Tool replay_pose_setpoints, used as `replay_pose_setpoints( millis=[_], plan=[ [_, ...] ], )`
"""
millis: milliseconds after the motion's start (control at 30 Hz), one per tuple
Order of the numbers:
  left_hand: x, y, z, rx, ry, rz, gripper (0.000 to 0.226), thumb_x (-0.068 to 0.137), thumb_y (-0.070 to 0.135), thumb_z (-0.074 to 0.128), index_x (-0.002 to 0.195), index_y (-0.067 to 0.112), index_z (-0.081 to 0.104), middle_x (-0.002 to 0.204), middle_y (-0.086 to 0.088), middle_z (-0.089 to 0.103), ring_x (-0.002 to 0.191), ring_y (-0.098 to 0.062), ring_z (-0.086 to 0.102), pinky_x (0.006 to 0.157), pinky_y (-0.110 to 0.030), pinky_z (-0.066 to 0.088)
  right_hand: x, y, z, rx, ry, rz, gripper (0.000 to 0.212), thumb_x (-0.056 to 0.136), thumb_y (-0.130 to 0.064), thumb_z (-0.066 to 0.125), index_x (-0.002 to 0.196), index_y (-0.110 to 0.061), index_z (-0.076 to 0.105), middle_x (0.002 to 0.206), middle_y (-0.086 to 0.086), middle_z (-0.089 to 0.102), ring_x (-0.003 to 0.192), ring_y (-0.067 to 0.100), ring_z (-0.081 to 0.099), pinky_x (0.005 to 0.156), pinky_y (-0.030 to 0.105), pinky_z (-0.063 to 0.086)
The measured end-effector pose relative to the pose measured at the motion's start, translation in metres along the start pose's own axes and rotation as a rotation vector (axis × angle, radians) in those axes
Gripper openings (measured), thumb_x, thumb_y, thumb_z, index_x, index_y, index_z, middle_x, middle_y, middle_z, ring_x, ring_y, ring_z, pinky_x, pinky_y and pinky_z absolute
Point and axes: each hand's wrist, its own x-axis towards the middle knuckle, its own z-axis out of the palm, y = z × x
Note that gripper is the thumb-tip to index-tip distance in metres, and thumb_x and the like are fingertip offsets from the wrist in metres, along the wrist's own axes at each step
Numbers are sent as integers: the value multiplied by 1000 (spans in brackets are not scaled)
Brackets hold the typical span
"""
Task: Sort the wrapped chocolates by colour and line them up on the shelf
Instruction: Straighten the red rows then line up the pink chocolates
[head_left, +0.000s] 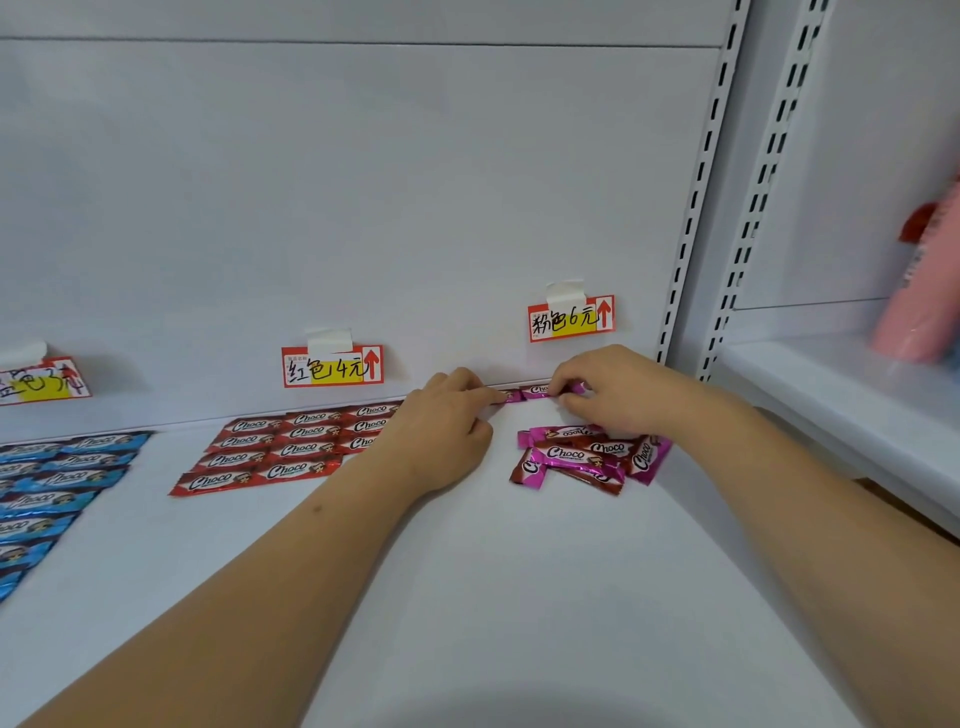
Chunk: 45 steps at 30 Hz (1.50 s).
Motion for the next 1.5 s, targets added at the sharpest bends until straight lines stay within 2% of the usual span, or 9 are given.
replay_pose_setpoints(
  millis=[100, 233, 433, 567, 733, 1000, 1167, 1333, 1500],
  plan=[
    [0, 1, -2, 0, 17, 1, 45, 98, 21, 41, 142, 25, 48, 133, 0, 48, 118, -20, 44, 100, -39, 41, 0, 2, -4, 13, 37, -19, 22, 96, -25, 55, 114, -24, 68, 109, -7, 64, 100, 13, 59, 88, 28, 49],
    [-1, 10, -6, -222, 117, 13, 30, 99, 29, 47, 126, 25, 60, 116, 6, 54, 106, -10, 50, 91, -26, 43, -6, 6, -19, 117, 84, -19, 11, 91, -29, 65, 99, -26, 72, 95, -16, 66, 88, 0, 59, 70, 11, 42],
    [-6, 23, -4, -341, -45, -1, 27, 89, 51, 62, 108, 32, 66, 104, 11, 53, 96, -5, 48, 81, -21, 40, -17, -1, -26, 191, -239, -19, 19, 85, -36, 73, 104, -36, 71, 96, -19, 66, 76, -8, 57, 73, 18, 42],
    [-7, 26, -7, -434, -70, -19, 17, 86, 43, 70, 97, 30, 67, 101, 13, 56, 87, 3, 50, 72, -10, 37, -17, 1, -30, 257, -269, 7, 11, 85, -22, 75, 94, -24, 70, 61, -26, 61, 55, -10, 52, 58, 8, 38],
    [-7, 24, -10, -626, -64, -72, 14, 86, 31, 73, 93, 20, 67, 79, 11, 64, 70, -2, 53, 65, -13, 43, -18, 11, -37, 504, -102, 119, 25, 89, -7, 65, 110, -20, 60, 95, 6, 68, 75, 14, 60, 74, 31, 49],
    [-5, 16, -11, -918, 119, -175, 7, 90, 12, 68, 95, 9, 65, 85, -4, 76, 78, -11, 73, 64, -14, 50, -12, 25, -32, 677, 11, 282, 12, 96, -9, 57, 96, -10, 70, 96, 12, 73, 76, 20, 72, 68, 26, 59],
    [-6, 8, -12, -710, 99, -158, 20, 89, -1, 61, 88, 18, 69, 93, 6, 74, 86, 0, 69, 75, -5, 45, -4, 37, -20, 802, 158, 361, 16, 94, -2, 58, 89, -12, 69, 101, 11, 70, 90, 18, 66, 79, 26, 58],
    [-7, 9, -12, -536, -3, -144, 27, 86, 7, 61, 96, 31, 68, 106, 10, 65, 96, -5, 62, 84, -18, 48, 4, 46, -2, 714, 243, 383, 21, 93, -10, 63, 83, -27, 69, 93, -3, 70, 87, 10, 60, 66, 20, 42],
    [-8, 11, -11, -429, 27, -72, 17, 91, 19, 65, 100, 32, 69, 99, 19, 62, 77, 12, 55, 64, -3, 40, 5, 47, 4, 751, 250, 335, 17, 94, -9, 62, 94, -24, 70, 102, 0, 69, 85, 10, 59, 66, 19, 43]
  ],
)
